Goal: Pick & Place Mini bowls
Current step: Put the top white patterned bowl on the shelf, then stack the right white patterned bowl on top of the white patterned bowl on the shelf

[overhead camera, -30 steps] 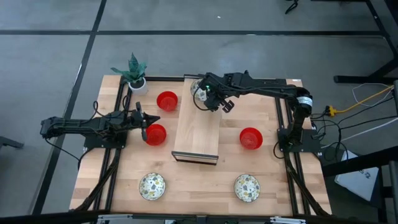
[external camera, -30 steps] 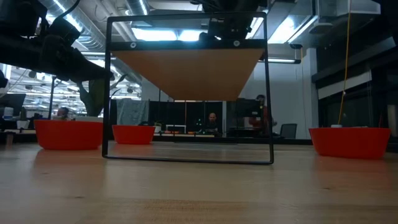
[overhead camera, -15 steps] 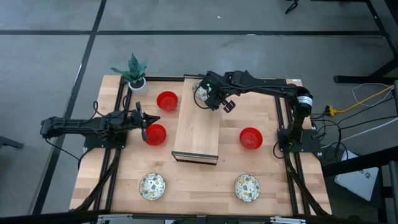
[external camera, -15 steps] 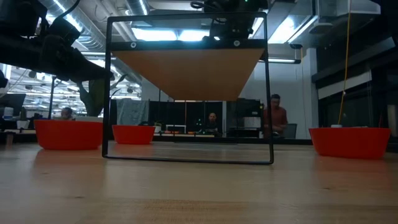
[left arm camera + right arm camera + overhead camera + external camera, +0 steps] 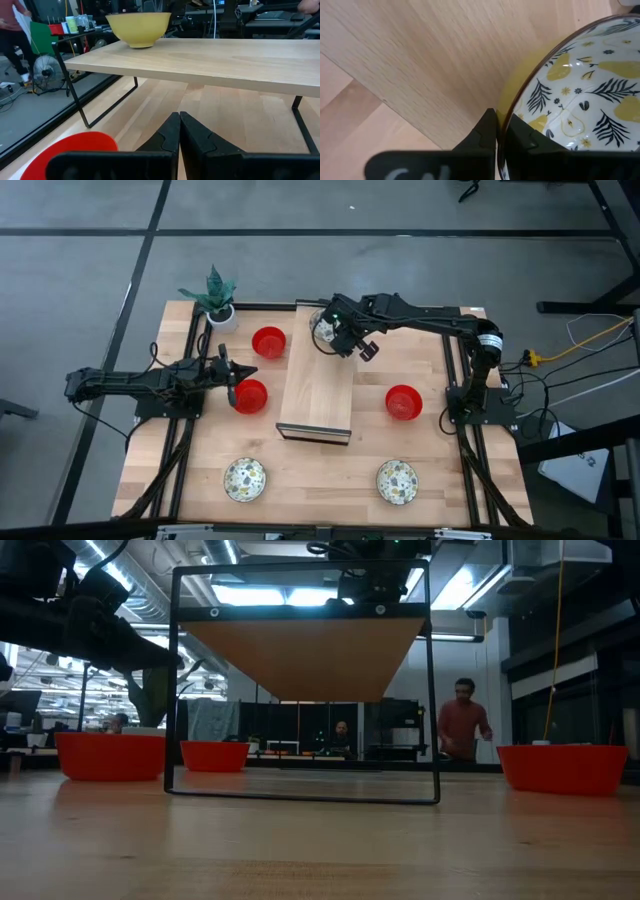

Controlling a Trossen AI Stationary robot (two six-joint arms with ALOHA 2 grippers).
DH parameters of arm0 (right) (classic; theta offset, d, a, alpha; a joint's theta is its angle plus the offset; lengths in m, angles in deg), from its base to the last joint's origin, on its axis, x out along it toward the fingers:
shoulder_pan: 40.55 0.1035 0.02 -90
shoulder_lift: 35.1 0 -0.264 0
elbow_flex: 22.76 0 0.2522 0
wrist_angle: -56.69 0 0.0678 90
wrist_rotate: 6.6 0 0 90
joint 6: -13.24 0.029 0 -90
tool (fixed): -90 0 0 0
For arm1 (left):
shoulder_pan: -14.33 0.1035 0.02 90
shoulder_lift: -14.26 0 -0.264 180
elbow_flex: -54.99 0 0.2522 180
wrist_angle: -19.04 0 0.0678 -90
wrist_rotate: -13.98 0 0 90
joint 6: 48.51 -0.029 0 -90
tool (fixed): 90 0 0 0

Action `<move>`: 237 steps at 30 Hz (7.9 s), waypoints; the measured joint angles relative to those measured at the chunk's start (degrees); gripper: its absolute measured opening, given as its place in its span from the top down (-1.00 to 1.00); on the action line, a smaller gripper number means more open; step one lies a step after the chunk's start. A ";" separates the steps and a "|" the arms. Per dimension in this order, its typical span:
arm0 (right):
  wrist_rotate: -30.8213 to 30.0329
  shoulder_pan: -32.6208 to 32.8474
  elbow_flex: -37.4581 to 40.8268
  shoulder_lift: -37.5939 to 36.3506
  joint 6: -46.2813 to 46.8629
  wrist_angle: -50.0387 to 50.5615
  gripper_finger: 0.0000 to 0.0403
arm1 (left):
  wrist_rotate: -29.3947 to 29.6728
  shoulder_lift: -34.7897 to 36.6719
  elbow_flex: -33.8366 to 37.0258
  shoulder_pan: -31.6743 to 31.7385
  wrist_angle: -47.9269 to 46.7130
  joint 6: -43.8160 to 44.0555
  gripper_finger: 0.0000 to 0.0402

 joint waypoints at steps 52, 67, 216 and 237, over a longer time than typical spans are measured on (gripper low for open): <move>-4.50 0.00 -0.02 -0.04 5.97 -2.31 0.30 | 0.00 -0.01 0.00 -0.02 -0.01 0.00 0.98; -4.97 0.94 -0.02 -1.24 7.29 -2.56 0.01 | 0.00 0.00 0.00 -0.01 -0.02 0.00 0.98; 11.56 66.24 26.10 -2.31 94.45 -11.99 0.00 | 0.00 -0.01 0.00 -0.01 -0.02 0.01 0.98; 6.89 67.23 26.10 -0.07 95.16 -12.01 0.00 | 0.00 -0.02 0.00 -0.01 -0.02 0.01 0.98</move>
